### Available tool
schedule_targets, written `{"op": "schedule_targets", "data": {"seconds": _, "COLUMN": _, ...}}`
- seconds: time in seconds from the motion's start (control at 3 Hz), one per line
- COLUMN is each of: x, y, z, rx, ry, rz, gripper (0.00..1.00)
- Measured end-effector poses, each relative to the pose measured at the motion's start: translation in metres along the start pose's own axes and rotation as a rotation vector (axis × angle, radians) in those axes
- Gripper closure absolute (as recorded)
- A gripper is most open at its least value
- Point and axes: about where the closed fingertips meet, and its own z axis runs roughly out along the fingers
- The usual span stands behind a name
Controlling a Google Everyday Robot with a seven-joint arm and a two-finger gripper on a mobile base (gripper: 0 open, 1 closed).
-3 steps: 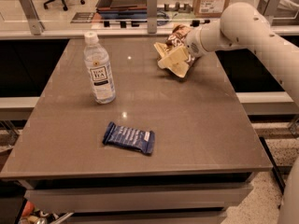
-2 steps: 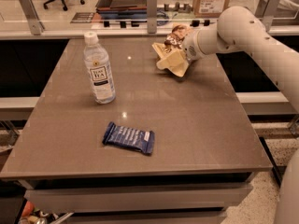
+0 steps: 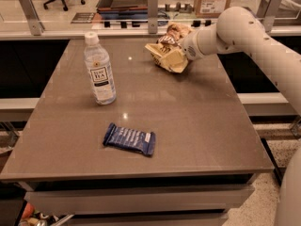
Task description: Pick brown chip bag
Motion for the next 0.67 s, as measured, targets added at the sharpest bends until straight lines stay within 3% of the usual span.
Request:
{"op": "schedule_targets", "data": {"seconds": 0.33, "x": -0.0016, "y": -0.0001, "z": -0.0010, "rx": 0.000, "ry": 0.000, "rz": 0.000, "gripper": 0.86}}
{"op": "schedule_targets", "data": {"seconds": 0.67, "x": -0.0041, "y": -0.0005, "z": -0.0026, "rx": -0.001, "ry": 0.000, "rz": 0.000, "gripper": 1.00}}
